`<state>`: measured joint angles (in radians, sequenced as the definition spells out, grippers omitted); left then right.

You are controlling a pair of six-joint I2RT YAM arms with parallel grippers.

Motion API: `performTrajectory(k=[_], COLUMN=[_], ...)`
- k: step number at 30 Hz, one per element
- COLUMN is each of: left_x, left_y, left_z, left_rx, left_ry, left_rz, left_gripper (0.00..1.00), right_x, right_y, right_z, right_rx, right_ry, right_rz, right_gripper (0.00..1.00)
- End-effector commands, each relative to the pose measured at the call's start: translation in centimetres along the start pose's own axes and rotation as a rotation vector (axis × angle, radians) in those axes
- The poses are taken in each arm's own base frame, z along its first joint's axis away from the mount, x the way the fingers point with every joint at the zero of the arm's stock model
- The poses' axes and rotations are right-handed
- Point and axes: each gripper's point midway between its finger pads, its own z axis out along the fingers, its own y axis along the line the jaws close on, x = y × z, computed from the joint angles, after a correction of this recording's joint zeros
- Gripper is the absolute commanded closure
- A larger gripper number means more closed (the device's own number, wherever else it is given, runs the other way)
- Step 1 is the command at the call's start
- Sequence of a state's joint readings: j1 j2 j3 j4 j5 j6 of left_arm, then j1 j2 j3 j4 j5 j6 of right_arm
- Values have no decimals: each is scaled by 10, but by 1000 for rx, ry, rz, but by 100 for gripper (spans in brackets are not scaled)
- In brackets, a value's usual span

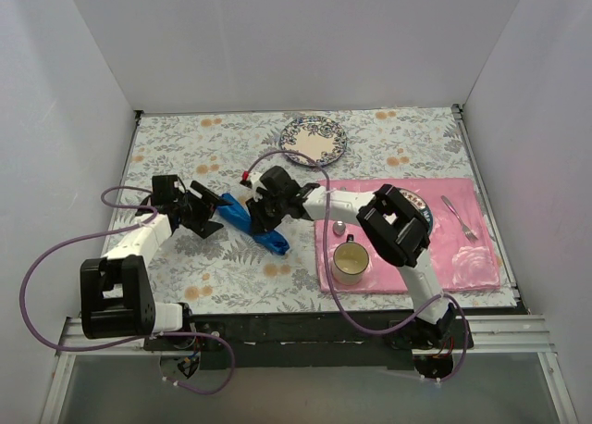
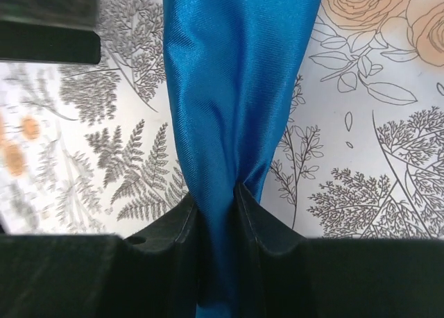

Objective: Fold the napkin, place the utensils inside, and roll it up
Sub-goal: Roll the napkin with the utensil

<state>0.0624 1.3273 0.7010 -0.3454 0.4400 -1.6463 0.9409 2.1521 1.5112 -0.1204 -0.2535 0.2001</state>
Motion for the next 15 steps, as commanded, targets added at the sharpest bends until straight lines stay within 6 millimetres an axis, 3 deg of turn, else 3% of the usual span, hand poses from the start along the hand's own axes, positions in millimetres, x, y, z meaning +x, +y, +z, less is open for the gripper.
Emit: performTrajectory(k=[1,9,15], left_x=[3,21,17], left_y=[-26,-46,-58], left_z=[-3,7,23], left_rx=[94,155,185], left_ry=[24,74,92], left_rz=[50,72,78], left_gripper=[30,31,34], right_x=[25,27,35], right_y=[16,9,-2], right_z=[-6,-10,-13], right_rx=[-247,-395,-446], right_ry=[71,56,36], right_rz=[200,341,429], right_gripper=[73,75,74])
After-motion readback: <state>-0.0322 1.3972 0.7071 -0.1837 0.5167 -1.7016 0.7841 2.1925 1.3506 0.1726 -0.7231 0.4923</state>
